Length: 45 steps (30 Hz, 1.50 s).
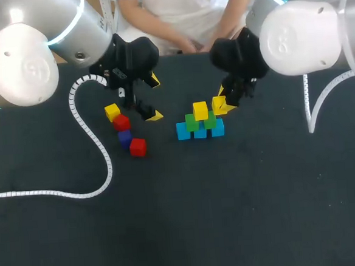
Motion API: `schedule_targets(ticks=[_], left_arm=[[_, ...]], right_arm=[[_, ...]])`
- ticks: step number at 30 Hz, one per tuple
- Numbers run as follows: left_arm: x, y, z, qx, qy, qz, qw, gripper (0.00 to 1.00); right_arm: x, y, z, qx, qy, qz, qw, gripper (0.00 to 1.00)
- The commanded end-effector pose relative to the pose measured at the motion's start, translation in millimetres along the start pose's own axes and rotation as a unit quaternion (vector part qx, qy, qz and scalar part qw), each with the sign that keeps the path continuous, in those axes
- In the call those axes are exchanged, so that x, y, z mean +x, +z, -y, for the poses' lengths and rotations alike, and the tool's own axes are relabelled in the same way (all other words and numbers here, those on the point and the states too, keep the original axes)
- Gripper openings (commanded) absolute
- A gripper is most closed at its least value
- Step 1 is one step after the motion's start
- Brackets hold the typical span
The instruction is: Place the blue cubes, place green cubes on the blue cubes, place the yellow cubes on the green cubes, then place the red cubes on the yellow cubes, and place purple cube on the red cubes.
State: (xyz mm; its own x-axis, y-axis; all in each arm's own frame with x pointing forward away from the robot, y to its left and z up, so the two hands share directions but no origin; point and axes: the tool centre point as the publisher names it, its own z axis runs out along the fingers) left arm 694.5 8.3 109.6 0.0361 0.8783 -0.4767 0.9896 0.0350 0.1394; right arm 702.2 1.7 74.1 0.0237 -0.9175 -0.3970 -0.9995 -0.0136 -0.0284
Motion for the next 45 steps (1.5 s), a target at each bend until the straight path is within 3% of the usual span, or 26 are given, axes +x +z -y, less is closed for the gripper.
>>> schedule_targets(ticks=[1,45], left_arm=[[-0.7,0,-1.8,0.002,0.000,-0.002,1.000,1.00],[-0.7,0,-1.8,0.002,0.000,-0.002,1.000,1.00]], right_arm=[[0,-1,-1,0.000,0.000,0.001,1.000,0.00],[-2,17,16,-0.014,0.004,-0.025,1.000,0.00]])
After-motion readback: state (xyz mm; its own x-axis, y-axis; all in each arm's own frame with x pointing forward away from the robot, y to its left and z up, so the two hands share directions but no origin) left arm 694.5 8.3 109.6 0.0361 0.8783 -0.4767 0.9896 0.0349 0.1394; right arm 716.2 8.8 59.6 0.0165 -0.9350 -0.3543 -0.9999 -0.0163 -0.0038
